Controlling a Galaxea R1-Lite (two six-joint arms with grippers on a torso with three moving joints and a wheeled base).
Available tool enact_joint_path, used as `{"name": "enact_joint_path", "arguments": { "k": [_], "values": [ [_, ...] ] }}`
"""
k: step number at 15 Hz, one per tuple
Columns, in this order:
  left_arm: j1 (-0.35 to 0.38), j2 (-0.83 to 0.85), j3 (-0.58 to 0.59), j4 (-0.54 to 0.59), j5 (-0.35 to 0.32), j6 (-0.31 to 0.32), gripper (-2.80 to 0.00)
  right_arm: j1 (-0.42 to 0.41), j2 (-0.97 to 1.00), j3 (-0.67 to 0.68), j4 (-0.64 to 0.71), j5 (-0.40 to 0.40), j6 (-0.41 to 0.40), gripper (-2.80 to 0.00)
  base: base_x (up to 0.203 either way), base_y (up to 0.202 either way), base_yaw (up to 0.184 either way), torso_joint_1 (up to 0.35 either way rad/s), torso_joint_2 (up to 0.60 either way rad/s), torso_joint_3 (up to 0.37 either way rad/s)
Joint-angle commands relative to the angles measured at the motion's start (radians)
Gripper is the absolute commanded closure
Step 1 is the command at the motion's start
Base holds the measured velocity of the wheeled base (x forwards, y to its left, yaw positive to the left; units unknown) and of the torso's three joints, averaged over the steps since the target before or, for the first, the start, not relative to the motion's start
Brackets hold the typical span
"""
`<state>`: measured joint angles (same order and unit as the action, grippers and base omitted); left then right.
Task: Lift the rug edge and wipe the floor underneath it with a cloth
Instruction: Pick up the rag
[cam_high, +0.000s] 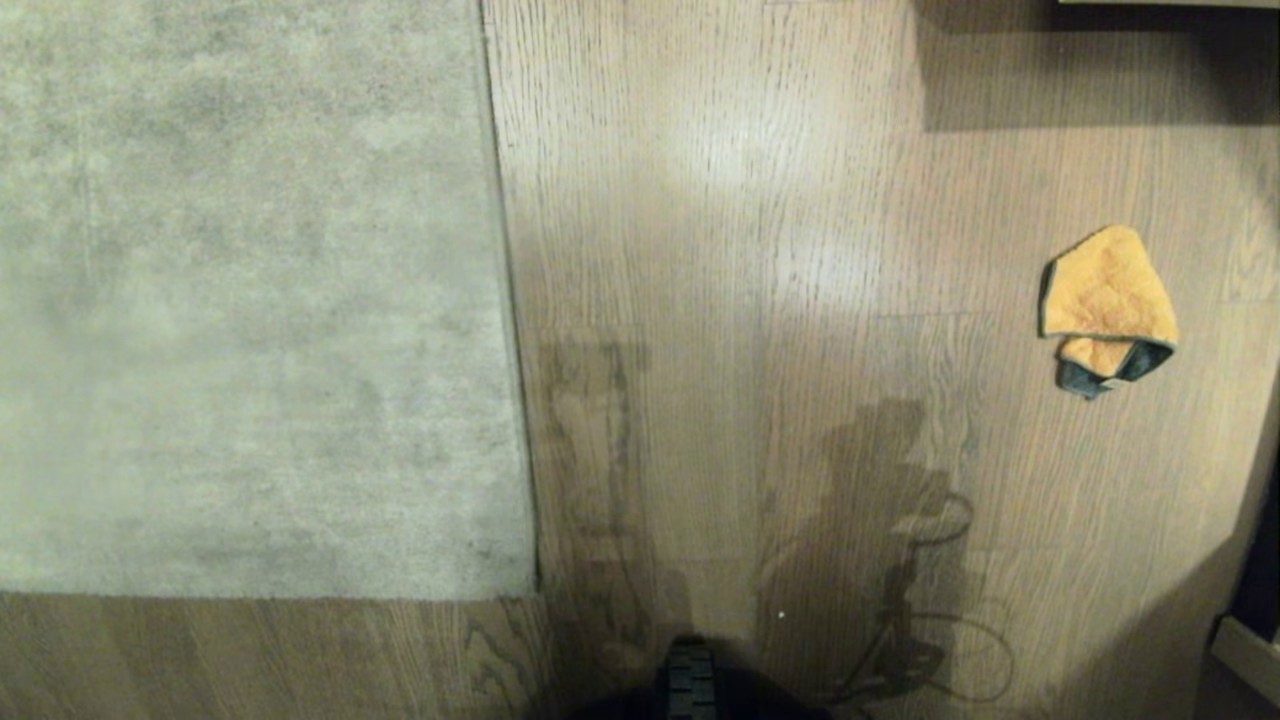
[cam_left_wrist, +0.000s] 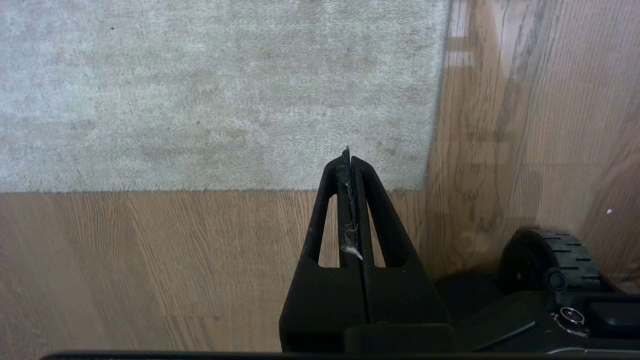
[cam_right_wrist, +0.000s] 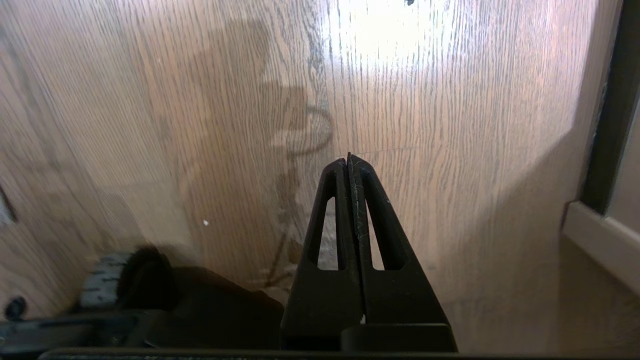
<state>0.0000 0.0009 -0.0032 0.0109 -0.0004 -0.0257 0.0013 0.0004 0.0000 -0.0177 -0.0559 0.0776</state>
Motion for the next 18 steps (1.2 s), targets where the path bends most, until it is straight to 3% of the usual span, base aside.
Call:
{"name": "enact_joint_path", "arguments": {
  "k": [1,7,14,18],
  "values": [
    [0.0,0.001,0.0,0.0,0.0,-0.001,0.0,0.0,0.0,0.0,0.001,0.002,-0.016,0.0,0.0,0.0,0.0,0.0,0.0,0.0],
    [0.0,0.001,0.0,0.0,0.0,0.0,0.0,0.0,0.043,-0.031,0.009,0.003,-0.027,0.0,0.0,0.0,0.0,0.0,0.0,0.0],
    [0.0,0.001,0.0,0.0,0.0,0.0,0.0,0.015,0.419,-0.257,-0.008,-0.018,-0.043,0.0,0.0,0.0,0.0,0.0,0.0,0.0],
    [0.0,0.001,0.0,0.0,0.0,0.0,0.0,0.016,0.61,-0.309,-0.042,-0.062,-0.037,0.0,0.0,0.0,0.0,0.0,0.0,0.0]
  ]
}}
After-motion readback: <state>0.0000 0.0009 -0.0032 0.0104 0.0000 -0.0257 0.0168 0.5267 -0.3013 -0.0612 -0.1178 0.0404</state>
